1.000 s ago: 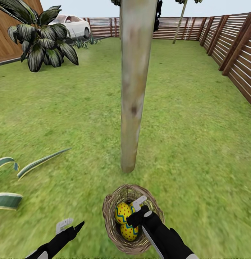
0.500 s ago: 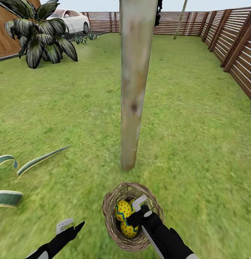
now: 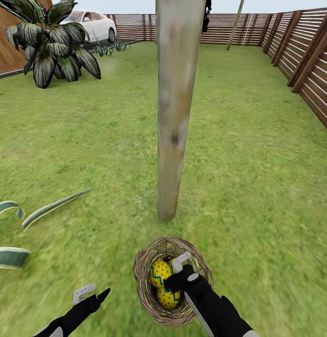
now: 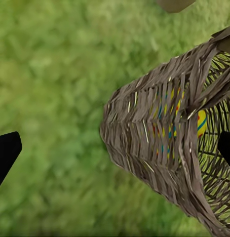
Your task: Take the three Easter eggs out of the wicker basket on the lawn in the garden, then place them on the lawn next to a single tree (choose any tree) so that all three eggs are next to the same tree and none are left in the basket.
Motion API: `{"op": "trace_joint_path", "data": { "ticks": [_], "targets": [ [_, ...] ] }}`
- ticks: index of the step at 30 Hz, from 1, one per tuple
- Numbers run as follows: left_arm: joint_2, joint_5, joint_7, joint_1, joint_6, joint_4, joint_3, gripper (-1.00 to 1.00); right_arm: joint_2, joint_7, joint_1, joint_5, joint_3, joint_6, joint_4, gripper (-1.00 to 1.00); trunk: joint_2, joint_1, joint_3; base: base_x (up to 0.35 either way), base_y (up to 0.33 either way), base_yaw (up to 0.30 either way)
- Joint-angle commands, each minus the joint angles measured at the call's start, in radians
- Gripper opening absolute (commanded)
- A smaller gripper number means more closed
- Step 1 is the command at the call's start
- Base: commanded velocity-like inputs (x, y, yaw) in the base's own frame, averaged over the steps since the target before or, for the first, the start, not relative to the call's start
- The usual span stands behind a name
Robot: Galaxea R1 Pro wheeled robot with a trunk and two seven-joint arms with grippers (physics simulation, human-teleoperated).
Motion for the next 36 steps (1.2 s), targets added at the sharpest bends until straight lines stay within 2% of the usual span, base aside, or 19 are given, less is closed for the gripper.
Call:
{"op": "trace_joint_path", "data": {
  "ticks": [1, 9, 36],
  "targets": [
    [0.001, 0.006, -0.001, -0.001, -0.007, 0.001, -0.008, 1.00, 0.000, -0.001, -0.001, -0.001, 0.001, -0.001, -0.003, 1.00, 0.000, 0.000, -0.001, 0.000, 0.000, 0.000],
    [0.000, 0.006, -0.001, -0.001, -0.007, 0.001, -0.007, 1.00, 0.000, -0.001, -0.001, -0.001, 0.001, -0.018, -0.005, 1.00, 0.000, 0.000, -0.004, 0.000, 0.000, 0.000],
    [0.000, 0.006, -0.001, -0.001, -0.007, 0.001, -0.007, 1.00, 0.000, -0.001, -0.001, -0.001, 0.001, -0.017, -0.006, 1.00, 0.000, 0.000, -0.045, 0.000, 0.000, 0.000]
  ]
}}
